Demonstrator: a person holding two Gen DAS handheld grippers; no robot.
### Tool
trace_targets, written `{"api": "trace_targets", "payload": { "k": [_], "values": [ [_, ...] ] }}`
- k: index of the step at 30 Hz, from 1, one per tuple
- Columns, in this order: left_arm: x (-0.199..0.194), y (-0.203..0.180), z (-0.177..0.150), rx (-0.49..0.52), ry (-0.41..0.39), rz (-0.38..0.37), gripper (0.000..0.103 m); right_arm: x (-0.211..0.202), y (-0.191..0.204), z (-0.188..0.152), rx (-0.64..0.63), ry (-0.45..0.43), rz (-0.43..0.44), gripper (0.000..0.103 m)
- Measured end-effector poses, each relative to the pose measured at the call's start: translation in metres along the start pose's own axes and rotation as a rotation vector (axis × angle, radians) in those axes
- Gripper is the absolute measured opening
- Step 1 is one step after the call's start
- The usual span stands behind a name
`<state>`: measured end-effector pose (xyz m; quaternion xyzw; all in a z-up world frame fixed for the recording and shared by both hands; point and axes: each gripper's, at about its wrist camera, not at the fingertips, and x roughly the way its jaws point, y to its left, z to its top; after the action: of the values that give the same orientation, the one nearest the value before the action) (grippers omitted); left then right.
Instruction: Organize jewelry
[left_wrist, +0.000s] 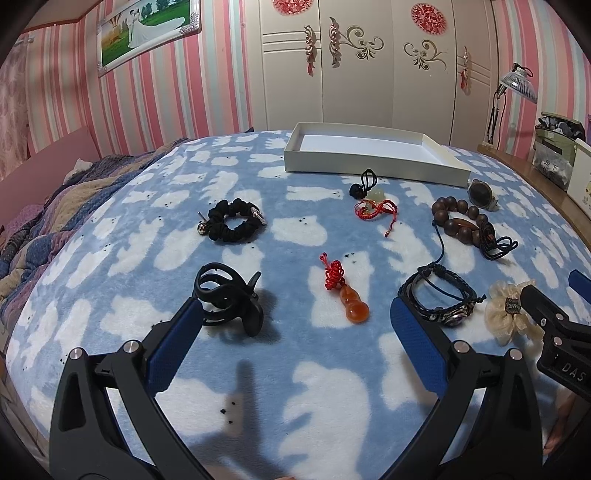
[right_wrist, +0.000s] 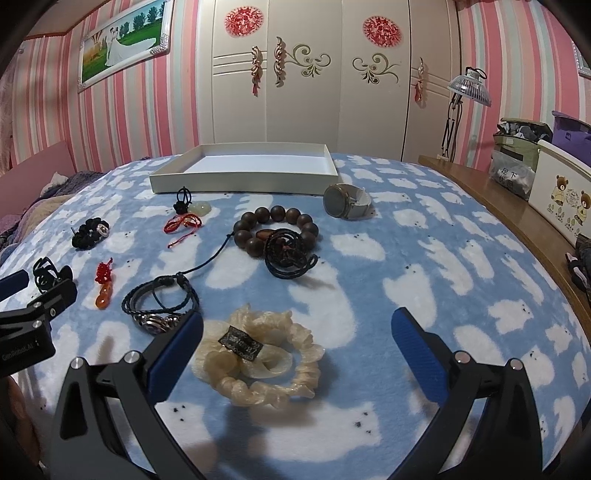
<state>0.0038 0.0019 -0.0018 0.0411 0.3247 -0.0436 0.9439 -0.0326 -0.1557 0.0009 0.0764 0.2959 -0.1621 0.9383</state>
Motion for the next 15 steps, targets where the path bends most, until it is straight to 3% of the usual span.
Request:
{"api": "trace_targets", "payload": {
  "k": [15],
  "values": [
    [-0.001, -0.0007, -0.0001, 0.002, 0.001, 0.0, 0.1, -0.0005, 0.0002, 0.0, 0.0, -0.002, -0.001, 0.102]
  ]
}}
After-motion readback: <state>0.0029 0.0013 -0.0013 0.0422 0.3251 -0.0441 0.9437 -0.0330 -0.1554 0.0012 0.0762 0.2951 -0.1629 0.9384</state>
